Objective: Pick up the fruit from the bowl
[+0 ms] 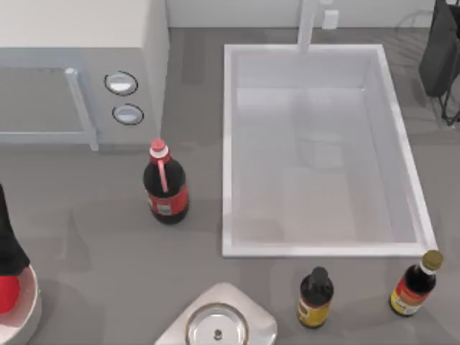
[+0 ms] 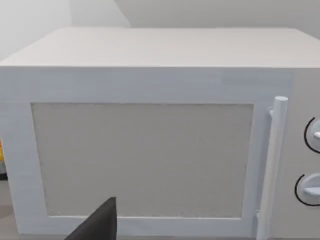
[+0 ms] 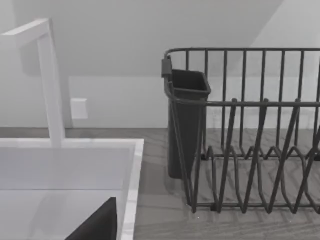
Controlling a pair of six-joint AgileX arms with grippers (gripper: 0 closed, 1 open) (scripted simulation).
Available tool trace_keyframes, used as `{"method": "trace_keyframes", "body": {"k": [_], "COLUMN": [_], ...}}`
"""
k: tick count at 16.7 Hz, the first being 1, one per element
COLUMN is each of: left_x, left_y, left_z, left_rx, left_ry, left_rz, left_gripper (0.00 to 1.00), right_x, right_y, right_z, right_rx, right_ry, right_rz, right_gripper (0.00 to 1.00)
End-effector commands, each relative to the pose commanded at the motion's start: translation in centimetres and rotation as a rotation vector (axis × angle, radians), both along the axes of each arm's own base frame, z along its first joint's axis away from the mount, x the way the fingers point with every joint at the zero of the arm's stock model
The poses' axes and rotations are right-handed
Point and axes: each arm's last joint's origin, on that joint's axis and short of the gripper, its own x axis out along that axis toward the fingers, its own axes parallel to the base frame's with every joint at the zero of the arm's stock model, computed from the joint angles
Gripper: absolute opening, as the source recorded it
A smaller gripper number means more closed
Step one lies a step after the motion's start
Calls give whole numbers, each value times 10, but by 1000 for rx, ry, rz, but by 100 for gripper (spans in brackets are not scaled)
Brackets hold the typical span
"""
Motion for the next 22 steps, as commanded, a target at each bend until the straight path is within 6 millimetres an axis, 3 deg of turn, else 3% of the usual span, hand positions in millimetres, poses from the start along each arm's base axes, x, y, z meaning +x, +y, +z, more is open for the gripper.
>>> {"method": "trace_keyframes", "body": {"k": [14,18,22], "left_x": [0,6,27], "left_y": [0,1,3], "left_z": [4,21,36], "left_rx": [2,10,19], "left_ry": [38,266,656], "left_rz": [1,6,8], "left_gripper": [100,100,100], "right_x": [0,0,0], "right_y": [0,0,0], "right_z": [0,0,0], "right_rx": [0,0,0], "right_ry": [0,0,0], "right_rz": [0,0,0], "right_gripper": [100,100,100]}}
